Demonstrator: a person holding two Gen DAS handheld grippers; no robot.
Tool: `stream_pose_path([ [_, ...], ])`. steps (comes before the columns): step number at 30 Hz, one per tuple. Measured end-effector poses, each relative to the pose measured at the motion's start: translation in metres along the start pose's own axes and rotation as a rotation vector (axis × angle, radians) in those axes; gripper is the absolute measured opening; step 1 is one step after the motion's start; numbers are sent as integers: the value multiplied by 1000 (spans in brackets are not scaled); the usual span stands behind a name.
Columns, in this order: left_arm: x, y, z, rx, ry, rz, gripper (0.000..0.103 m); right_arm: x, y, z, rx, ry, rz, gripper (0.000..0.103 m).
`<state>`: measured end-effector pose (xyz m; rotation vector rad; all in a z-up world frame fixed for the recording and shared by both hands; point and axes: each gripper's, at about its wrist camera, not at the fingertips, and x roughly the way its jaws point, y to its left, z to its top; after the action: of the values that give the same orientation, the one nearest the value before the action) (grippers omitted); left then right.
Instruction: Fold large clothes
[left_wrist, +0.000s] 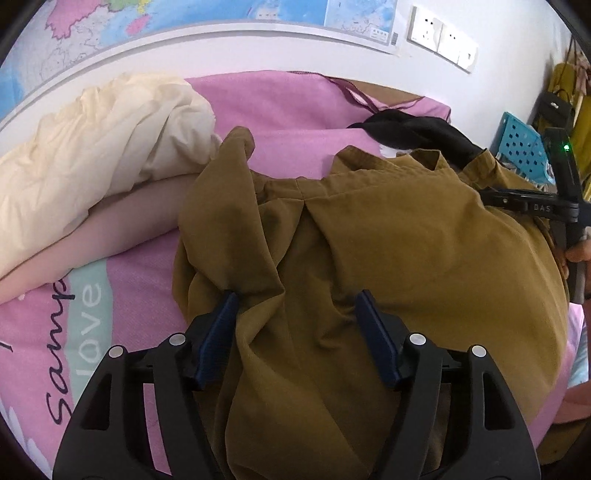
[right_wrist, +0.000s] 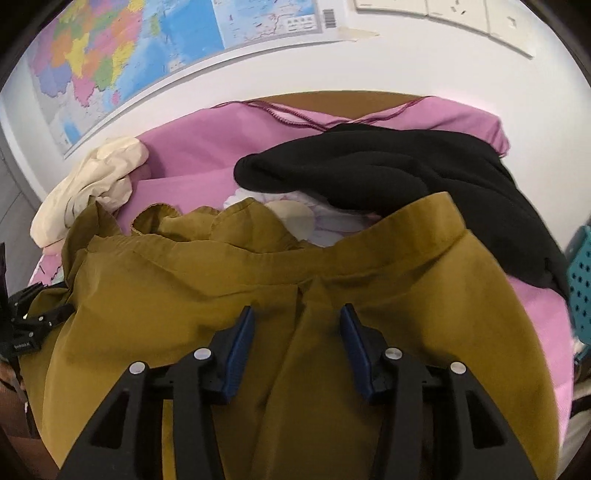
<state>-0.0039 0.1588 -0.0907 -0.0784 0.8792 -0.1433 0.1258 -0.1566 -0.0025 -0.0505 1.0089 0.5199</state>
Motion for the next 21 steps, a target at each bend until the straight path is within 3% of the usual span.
stream_pose_path([
  [3, -2, 0, 1, -24, -8, 12, 66, -32, 6, -7, 25, -57, 63, 46],
  [6, -19, -10, 1, 2, -54, 81, 64, -67, 27, -19, -6, -129, 107, 51],
  [8, -35, -13, 1, 6, -96, 60, 65, -78, 43, -28, -42, -145, 133, 52],
  [11, -52, -11, -2, -9, -119, -28, 73, -77, 51, -41, -51, -138, 155, 54],
  [14, -46, -6, -9, -12, -84, -12, 75, -56, 43, -53, -12, -88, 164, 53],
  [15, -40, -3, -12, -22, -63, 1, 75, -46, 37, -57, 2, -81, 165, 48],
  [19, -21, 25, -22, -152, -39, -92, 75, -37, 26, -62, 45, -79, 202, 46],
  [21, -27, 23, -21, -157, -46, -73, 73, -44, 28, -61, 55, -70, 195, 51],
])
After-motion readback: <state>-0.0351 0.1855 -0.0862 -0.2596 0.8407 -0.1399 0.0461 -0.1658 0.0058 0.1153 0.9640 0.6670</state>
